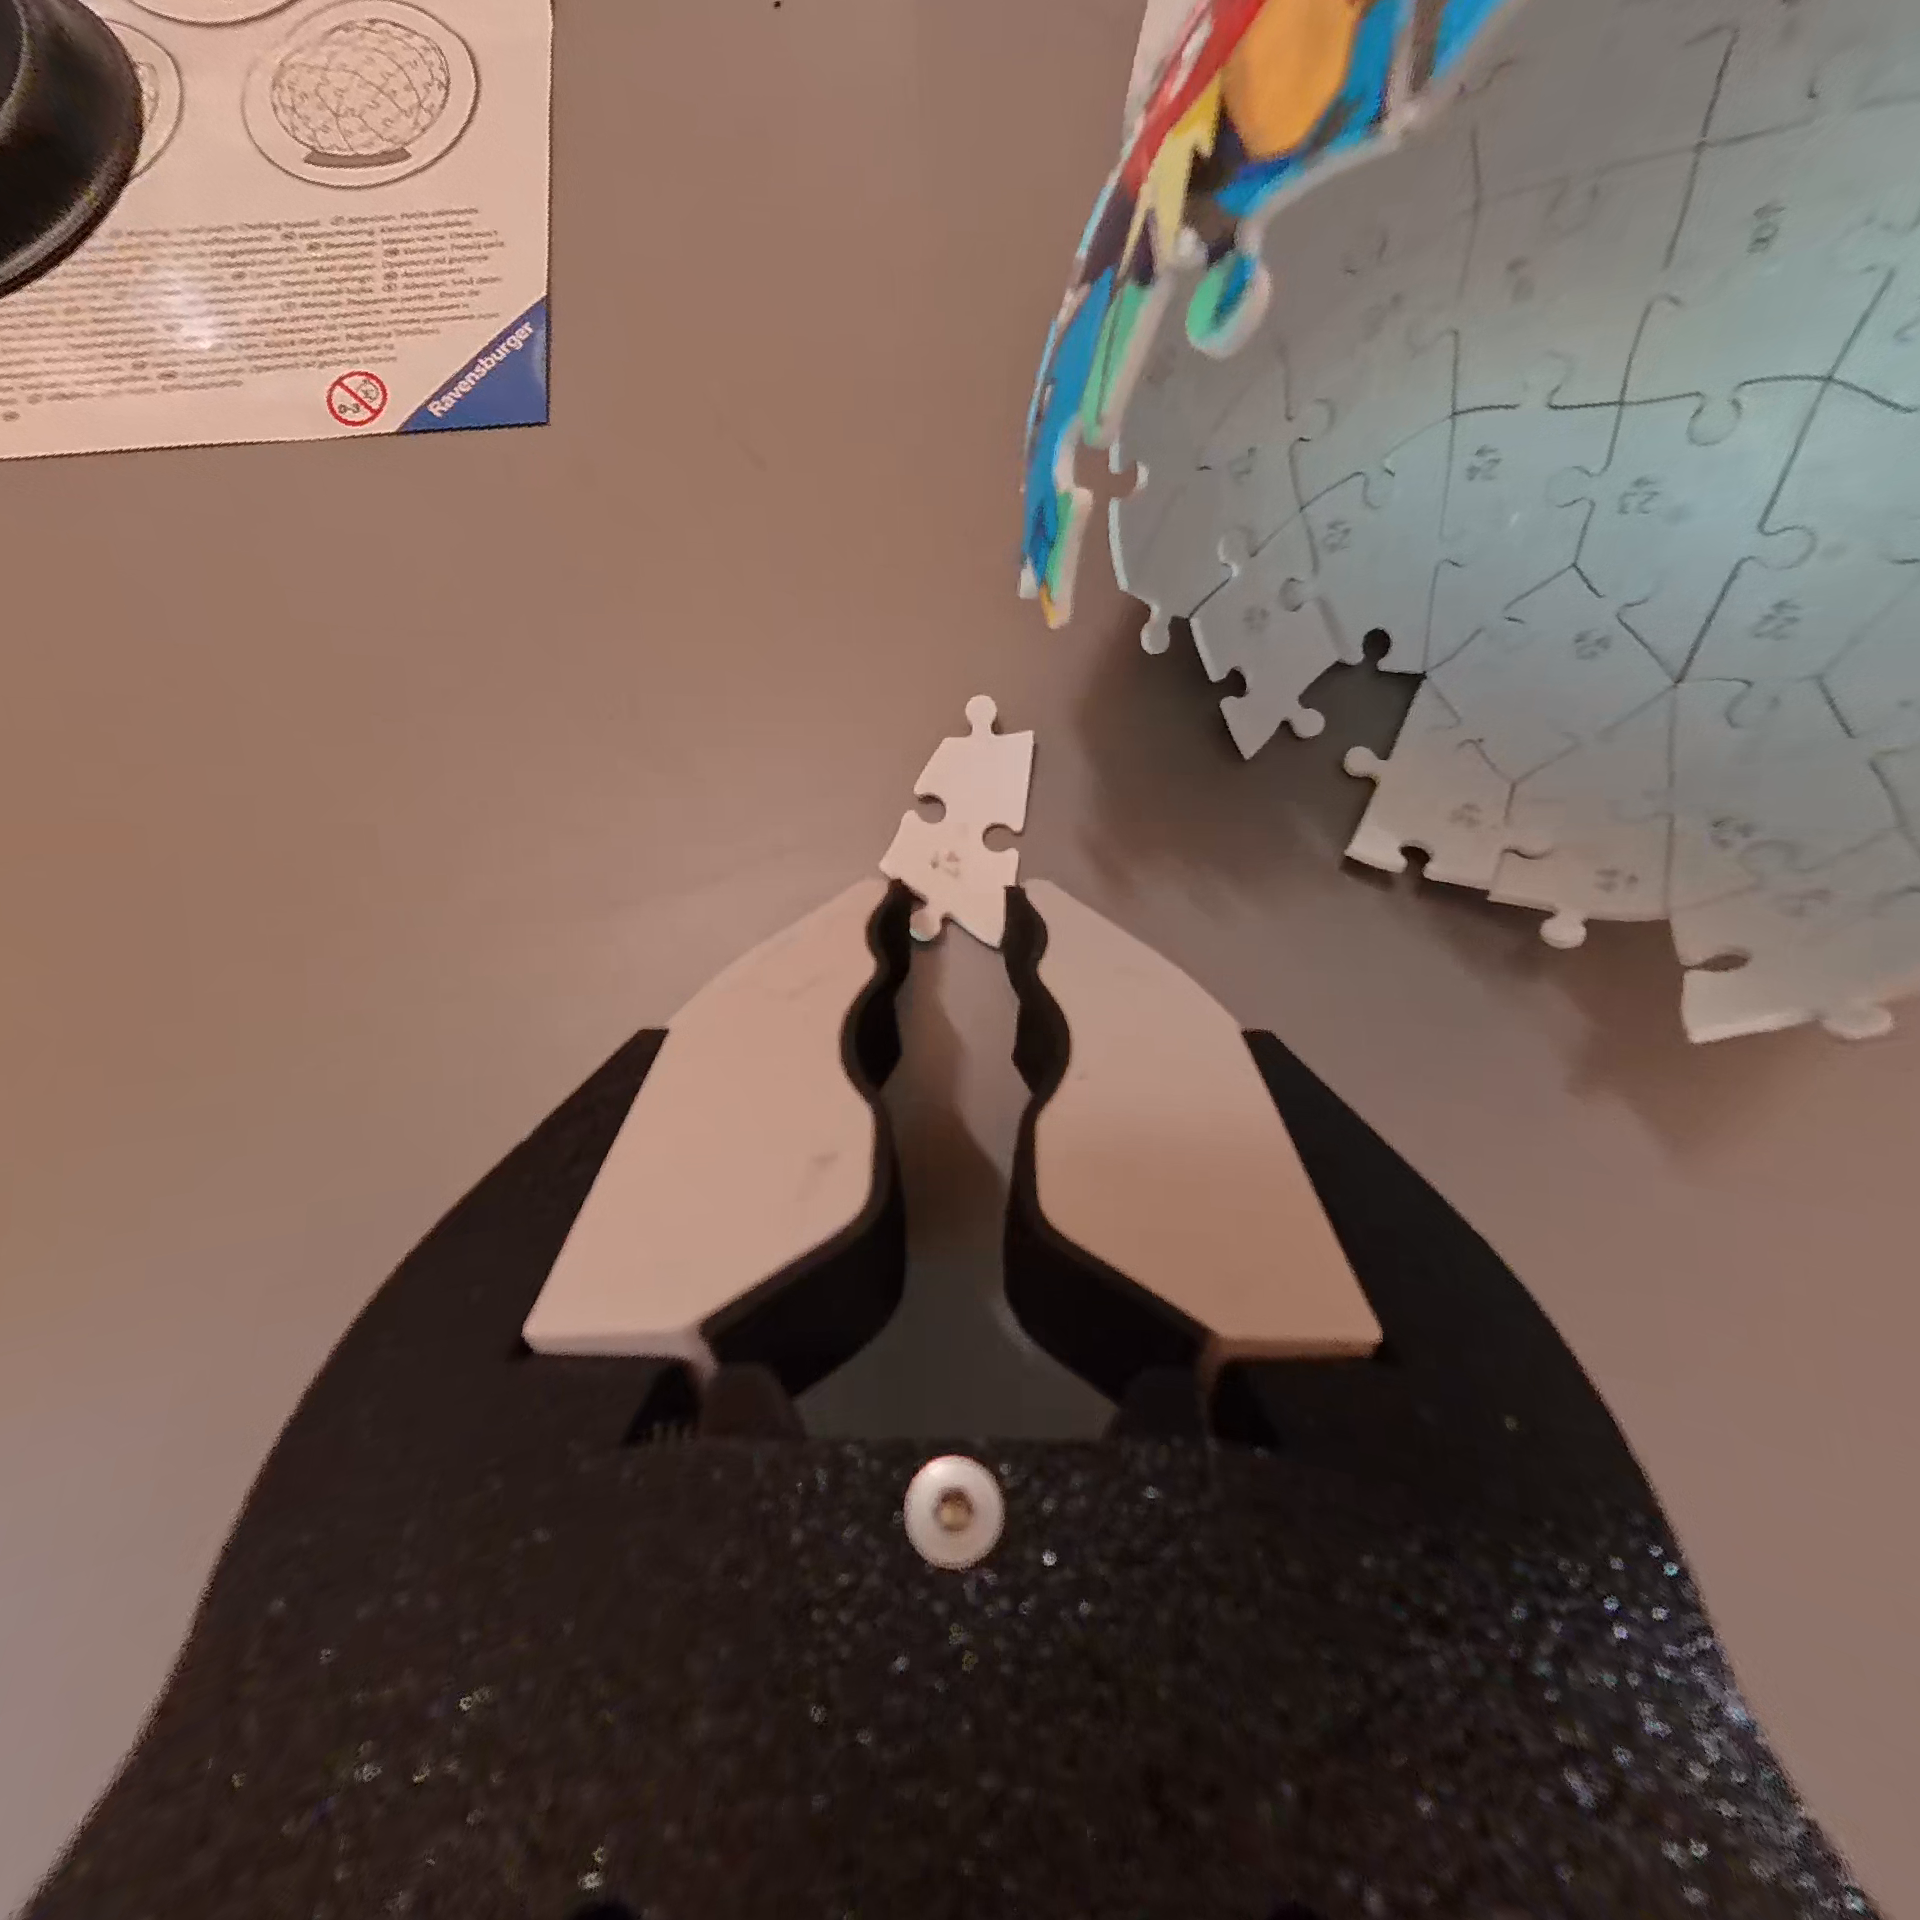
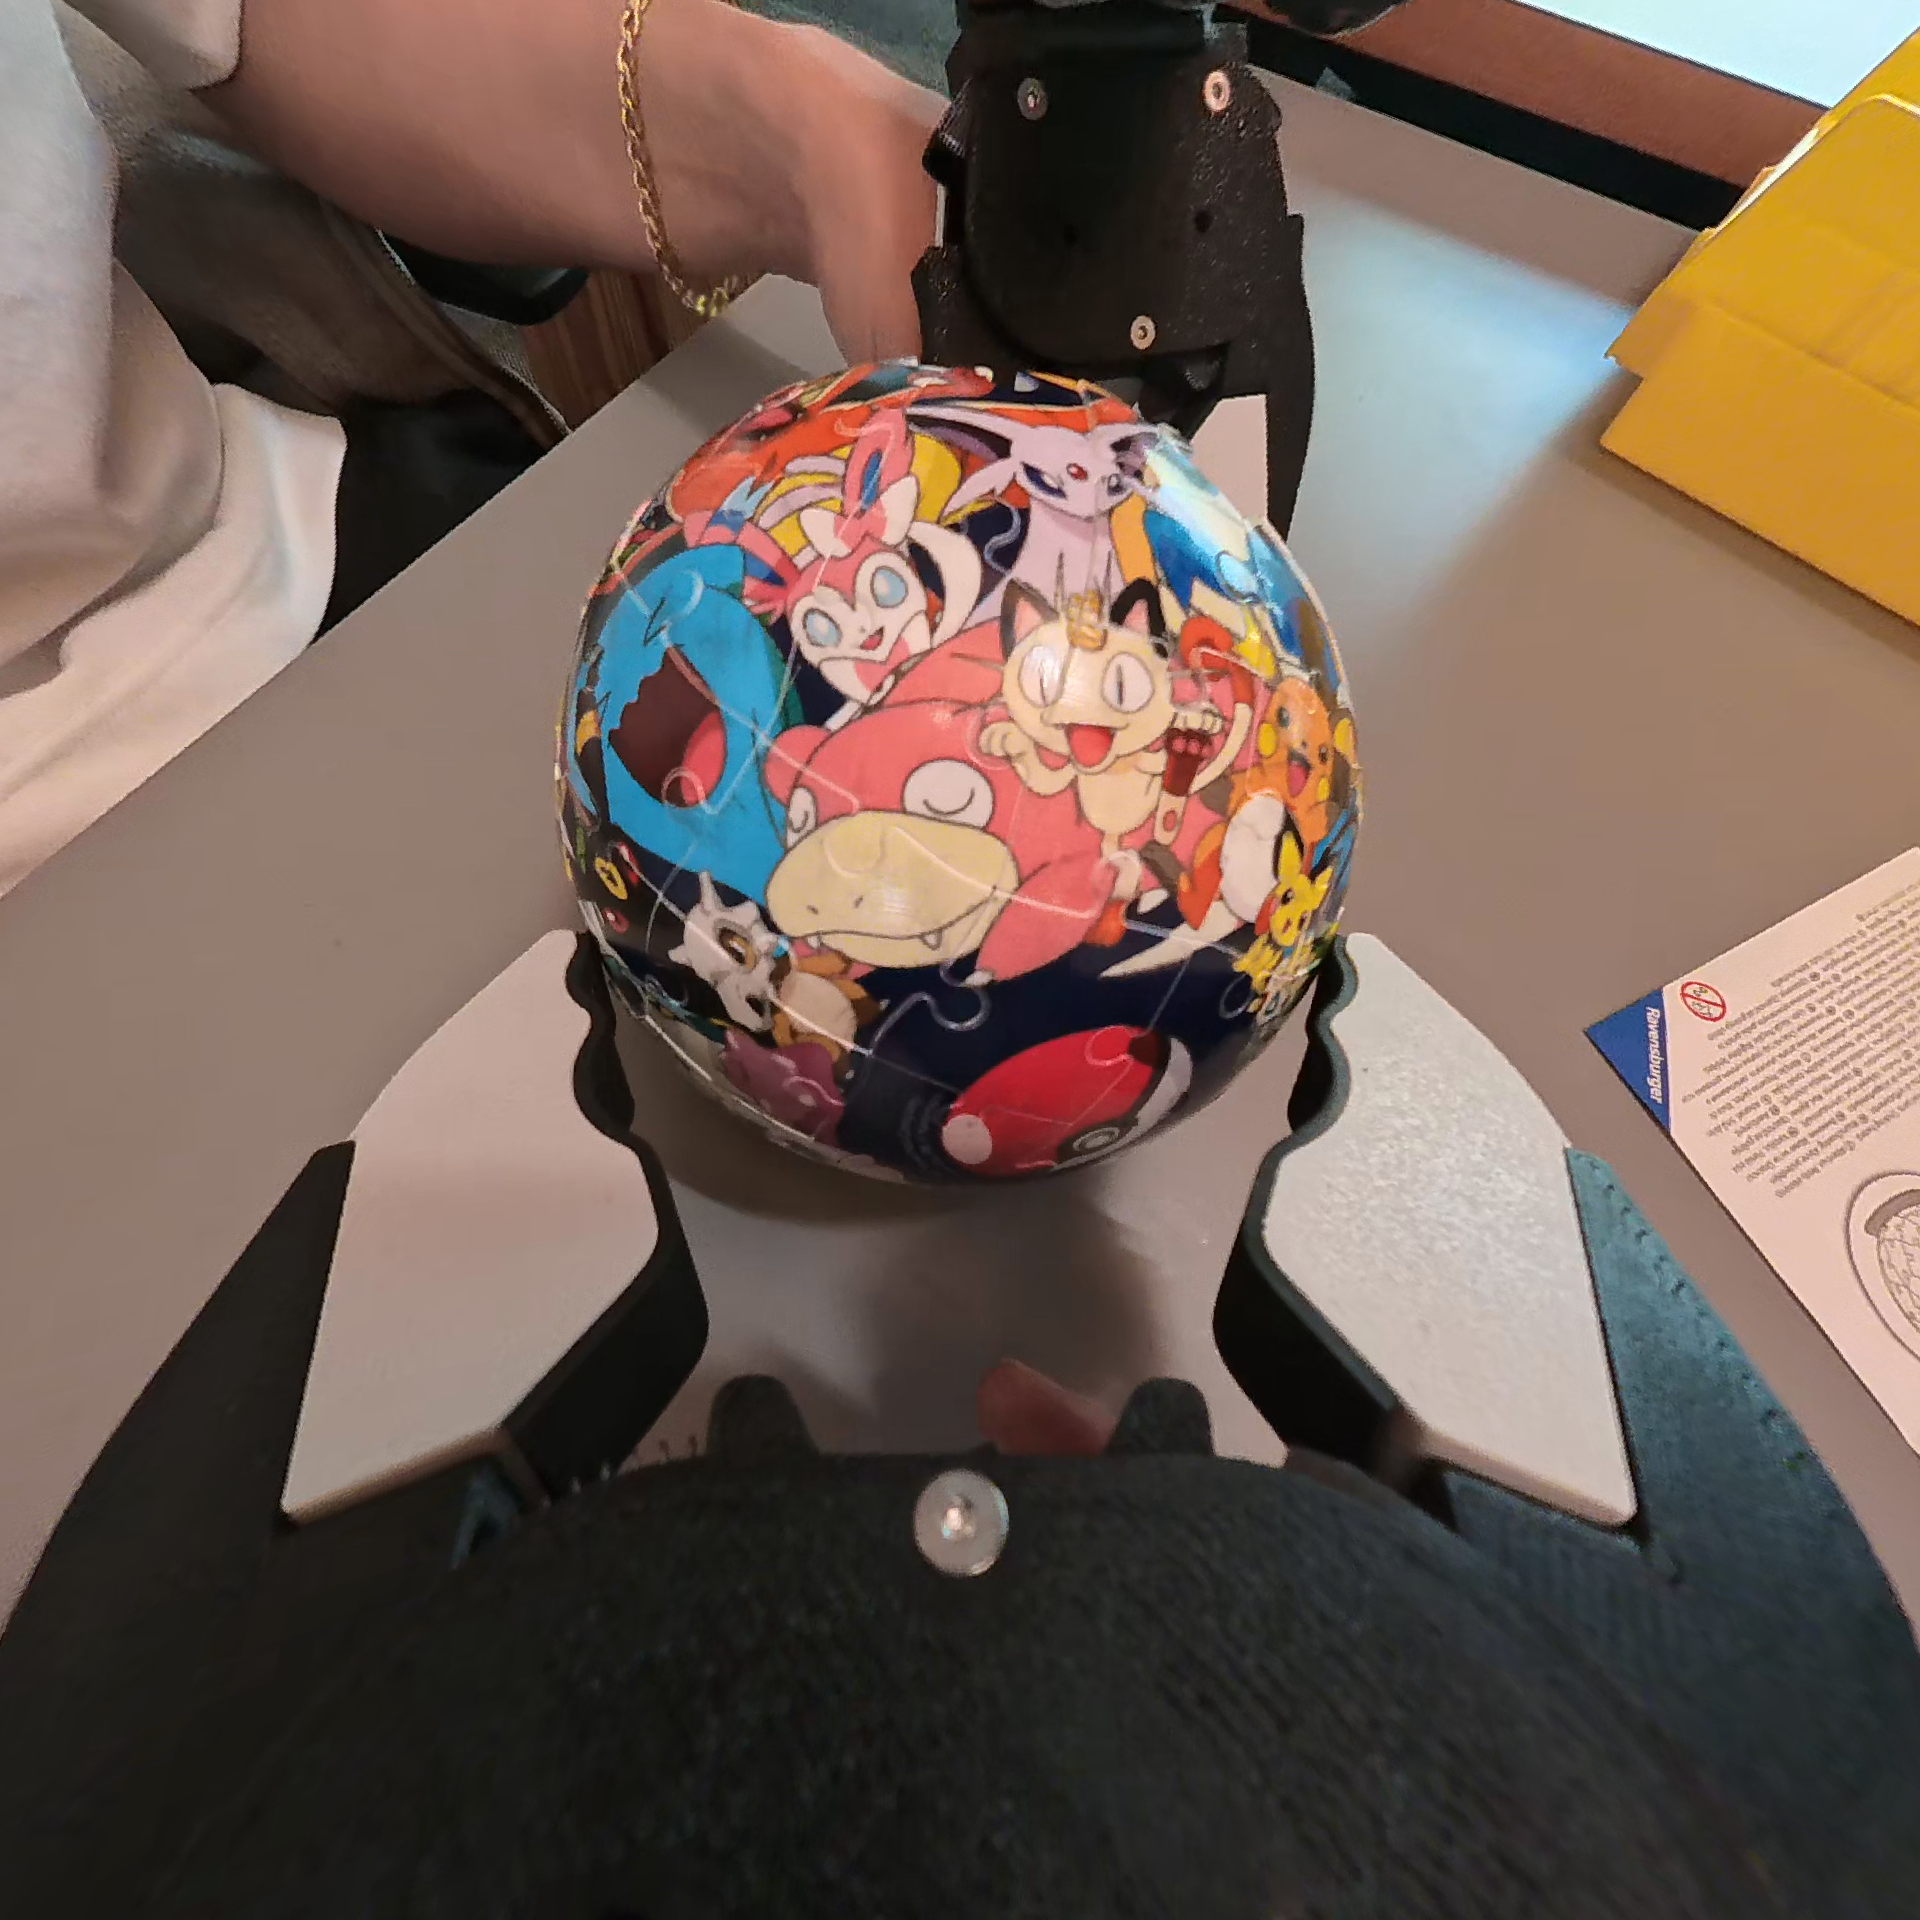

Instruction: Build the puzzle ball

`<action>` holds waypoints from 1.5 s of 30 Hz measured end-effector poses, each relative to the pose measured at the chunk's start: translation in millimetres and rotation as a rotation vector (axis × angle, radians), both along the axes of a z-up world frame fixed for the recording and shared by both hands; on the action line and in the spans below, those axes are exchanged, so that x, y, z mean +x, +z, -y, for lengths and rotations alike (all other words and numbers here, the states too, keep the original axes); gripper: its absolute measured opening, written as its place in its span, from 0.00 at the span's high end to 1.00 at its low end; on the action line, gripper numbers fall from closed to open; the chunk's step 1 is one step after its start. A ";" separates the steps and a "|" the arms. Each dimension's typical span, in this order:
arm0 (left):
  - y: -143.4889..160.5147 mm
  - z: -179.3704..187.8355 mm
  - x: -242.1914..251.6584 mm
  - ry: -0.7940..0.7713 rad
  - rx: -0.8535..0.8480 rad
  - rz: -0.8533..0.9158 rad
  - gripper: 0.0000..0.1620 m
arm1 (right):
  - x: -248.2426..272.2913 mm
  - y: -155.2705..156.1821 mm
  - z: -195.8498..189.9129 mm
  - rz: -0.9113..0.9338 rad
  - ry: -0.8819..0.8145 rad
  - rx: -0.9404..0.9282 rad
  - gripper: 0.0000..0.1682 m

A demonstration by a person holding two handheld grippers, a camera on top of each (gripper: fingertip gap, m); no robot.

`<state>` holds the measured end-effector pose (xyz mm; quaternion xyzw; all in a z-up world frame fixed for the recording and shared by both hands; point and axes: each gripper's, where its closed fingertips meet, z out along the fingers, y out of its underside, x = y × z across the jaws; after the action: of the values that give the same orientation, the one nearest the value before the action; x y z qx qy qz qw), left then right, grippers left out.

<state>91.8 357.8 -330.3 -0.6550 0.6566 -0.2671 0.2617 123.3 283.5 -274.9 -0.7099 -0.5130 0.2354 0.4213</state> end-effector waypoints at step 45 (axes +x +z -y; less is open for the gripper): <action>5.5 65.8 13.3 -0.323 -0.051 0.033 0.89 | 1.4 0.5 -0.6 -0.021 0.005 0.002 0.26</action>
<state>105.1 292.0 -324.8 -0.5428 0.7421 -0.3328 0.2094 124.7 284.1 -274.4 -0.7056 -0.5106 0.2434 0.4267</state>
